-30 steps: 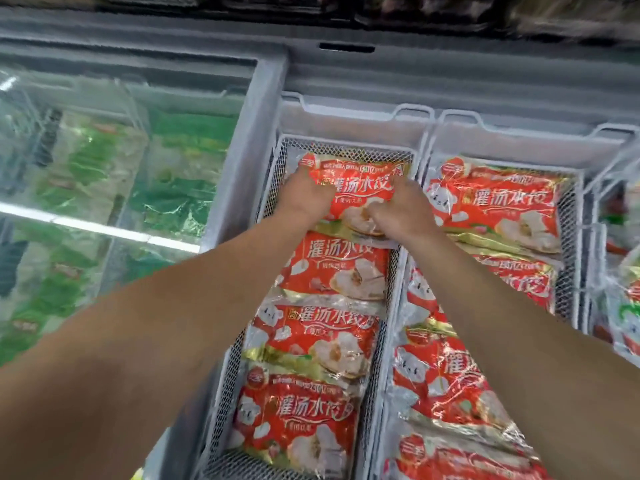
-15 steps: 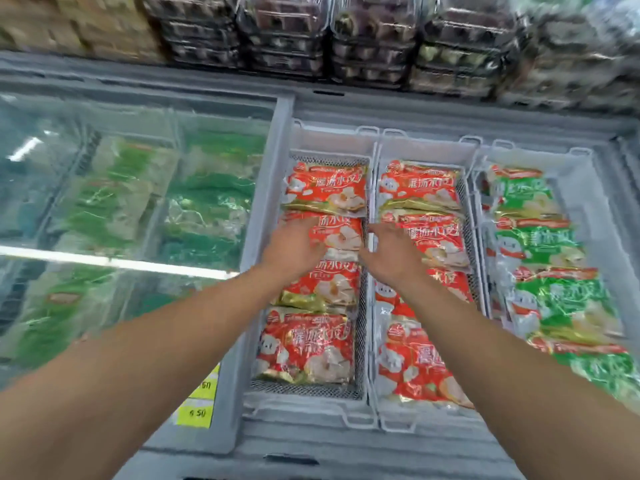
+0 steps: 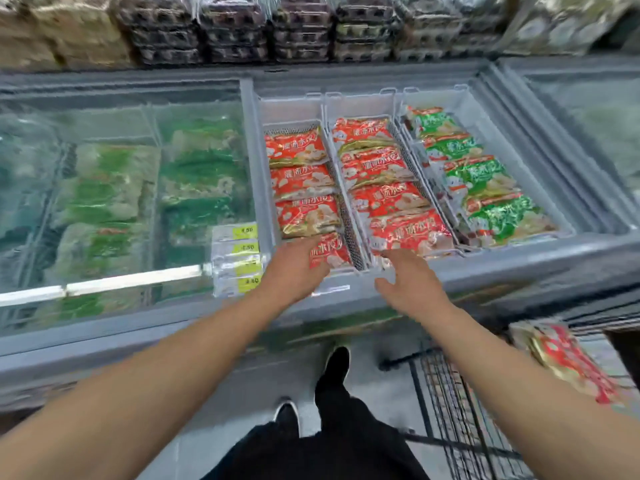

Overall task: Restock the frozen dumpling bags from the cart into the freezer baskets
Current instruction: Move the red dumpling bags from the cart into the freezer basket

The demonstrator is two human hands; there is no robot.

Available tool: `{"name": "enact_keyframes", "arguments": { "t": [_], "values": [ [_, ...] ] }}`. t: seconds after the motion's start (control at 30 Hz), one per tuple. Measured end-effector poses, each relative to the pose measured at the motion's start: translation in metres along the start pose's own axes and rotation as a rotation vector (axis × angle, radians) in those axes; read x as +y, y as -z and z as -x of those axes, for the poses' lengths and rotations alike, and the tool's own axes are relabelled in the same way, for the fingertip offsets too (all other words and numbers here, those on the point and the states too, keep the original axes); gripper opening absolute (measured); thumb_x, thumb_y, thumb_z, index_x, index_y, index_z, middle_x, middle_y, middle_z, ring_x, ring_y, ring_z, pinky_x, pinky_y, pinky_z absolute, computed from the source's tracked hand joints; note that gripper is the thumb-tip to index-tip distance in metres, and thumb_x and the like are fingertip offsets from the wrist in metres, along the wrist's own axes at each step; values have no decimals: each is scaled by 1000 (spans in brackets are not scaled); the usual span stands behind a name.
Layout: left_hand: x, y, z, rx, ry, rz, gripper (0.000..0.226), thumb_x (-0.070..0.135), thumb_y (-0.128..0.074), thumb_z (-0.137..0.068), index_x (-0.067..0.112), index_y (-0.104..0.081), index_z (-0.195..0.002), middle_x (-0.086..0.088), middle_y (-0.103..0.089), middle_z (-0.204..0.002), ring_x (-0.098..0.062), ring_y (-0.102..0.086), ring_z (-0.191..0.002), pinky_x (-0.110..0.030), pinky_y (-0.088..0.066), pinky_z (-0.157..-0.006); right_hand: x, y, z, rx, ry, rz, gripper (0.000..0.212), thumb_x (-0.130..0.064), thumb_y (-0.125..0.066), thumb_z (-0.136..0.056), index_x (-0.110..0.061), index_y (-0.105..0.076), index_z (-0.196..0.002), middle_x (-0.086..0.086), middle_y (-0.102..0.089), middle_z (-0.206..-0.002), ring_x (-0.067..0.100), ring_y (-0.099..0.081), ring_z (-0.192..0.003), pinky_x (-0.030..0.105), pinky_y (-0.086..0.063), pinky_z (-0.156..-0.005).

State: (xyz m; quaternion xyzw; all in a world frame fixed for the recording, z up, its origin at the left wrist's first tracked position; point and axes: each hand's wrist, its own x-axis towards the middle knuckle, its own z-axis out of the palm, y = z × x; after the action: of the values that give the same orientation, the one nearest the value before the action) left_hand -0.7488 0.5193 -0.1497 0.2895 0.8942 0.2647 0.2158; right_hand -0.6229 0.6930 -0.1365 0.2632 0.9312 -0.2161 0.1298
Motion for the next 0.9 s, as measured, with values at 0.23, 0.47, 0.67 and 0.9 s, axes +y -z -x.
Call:
{"name": "enact_keyframes", "arguments": {
  "t": [0.23, 0.47, 0.67, 0.9],
  "values": [
    [35, -76, 84, -203, -70, -17, 60, 34, -60, -94, 17, -44, -149, -4, -47, -152, -24, -45, -138, -31, -33, -111, 60, -48, 139, 9, -194, -47, 55, -25, -60, -91, -8, -49, -141, 17, -49, -145, 31, -43, -136, 38, -33, -113],
    [99, -175, 163, -305, -208, -105, 56, 31, -62, -91, 16, -52, -144, -6, -54, -146, -25, -49, -135, -30, -36, -109, 163, -99, 272, 37, -379, -149, 50, -27, -60, -89, -12, -52, -136, 11, -53, -136, 29, -49, -127, 41, -43, -105],
    [174, -249, 217, -275, -232, -129, 56, 30, -64, -92, 14, -52, -144, -6, -53, -147, -26, -50, -135, -34, -36, -113, 280, -96, 371, 129, -461, -184, 57, -30, -62, -89, -13, -48, -142, 10, -52, -142, 28, -48, -129, 34, -40, -105],
    [259, -322, 259, -331, -194, -101, 55, 32, -60, -95, 18, -48, -147, -1, -52, -148, -23, -51, -133, -31, -39, -107, 375, -76, 439, 221, -564, -325, 56, -25, -64, -89, -14, -50, -142, 12, -48, -145, 29, -50, -129, 33, -39, -105]
  ]
}}
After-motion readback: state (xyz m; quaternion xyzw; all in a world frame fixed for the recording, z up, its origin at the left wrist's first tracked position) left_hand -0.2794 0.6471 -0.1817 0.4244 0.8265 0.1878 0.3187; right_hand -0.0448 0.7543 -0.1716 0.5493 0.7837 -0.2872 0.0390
